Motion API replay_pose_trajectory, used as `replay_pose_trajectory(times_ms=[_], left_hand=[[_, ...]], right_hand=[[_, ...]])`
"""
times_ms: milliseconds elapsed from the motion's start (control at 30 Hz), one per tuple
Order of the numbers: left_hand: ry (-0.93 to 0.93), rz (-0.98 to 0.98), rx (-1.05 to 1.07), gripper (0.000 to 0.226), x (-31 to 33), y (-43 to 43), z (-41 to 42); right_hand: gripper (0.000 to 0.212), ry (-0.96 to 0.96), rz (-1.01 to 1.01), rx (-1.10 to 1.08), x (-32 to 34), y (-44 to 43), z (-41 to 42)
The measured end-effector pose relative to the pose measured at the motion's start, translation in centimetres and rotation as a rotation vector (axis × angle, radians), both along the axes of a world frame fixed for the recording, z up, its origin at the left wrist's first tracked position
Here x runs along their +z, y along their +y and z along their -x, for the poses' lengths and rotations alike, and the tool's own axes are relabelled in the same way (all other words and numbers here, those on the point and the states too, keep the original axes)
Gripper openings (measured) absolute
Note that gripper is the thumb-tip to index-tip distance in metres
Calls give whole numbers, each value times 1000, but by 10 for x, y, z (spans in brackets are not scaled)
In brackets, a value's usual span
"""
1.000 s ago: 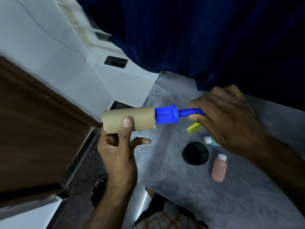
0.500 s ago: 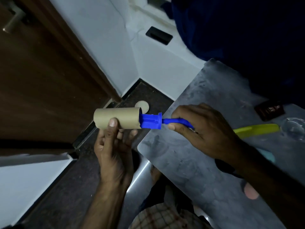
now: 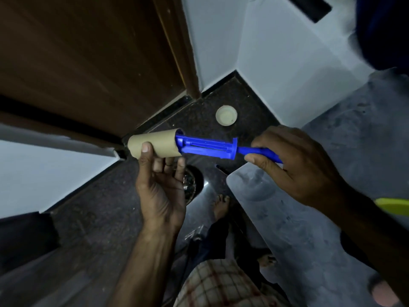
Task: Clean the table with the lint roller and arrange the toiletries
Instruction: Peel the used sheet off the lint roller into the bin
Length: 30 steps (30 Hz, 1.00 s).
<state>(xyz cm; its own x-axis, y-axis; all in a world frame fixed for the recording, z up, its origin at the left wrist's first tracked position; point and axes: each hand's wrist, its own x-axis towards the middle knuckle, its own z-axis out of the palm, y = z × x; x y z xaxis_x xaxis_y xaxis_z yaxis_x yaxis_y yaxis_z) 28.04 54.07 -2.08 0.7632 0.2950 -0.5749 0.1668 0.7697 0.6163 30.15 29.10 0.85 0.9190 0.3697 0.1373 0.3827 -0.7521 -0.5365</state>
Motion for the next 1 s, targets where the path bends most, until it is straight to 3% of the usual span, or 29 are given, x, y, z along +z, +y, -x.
replay_pose_trajectory(times_ms=[233,500,833,1000], left_hand=[[209,64,155,27,-23,22,2],[282,86,411,32,-69,68,10],[611,-117,420,9,-215,100,27],[794,-120,446,14,-264,106,26]], right_hand=[[27,32,7,146,-45,37,-17],[21,83,-47,204,-86,64,-36],[18,191,6,296,-135,96,-52],[13,205,25,335,-159,111,-55]])
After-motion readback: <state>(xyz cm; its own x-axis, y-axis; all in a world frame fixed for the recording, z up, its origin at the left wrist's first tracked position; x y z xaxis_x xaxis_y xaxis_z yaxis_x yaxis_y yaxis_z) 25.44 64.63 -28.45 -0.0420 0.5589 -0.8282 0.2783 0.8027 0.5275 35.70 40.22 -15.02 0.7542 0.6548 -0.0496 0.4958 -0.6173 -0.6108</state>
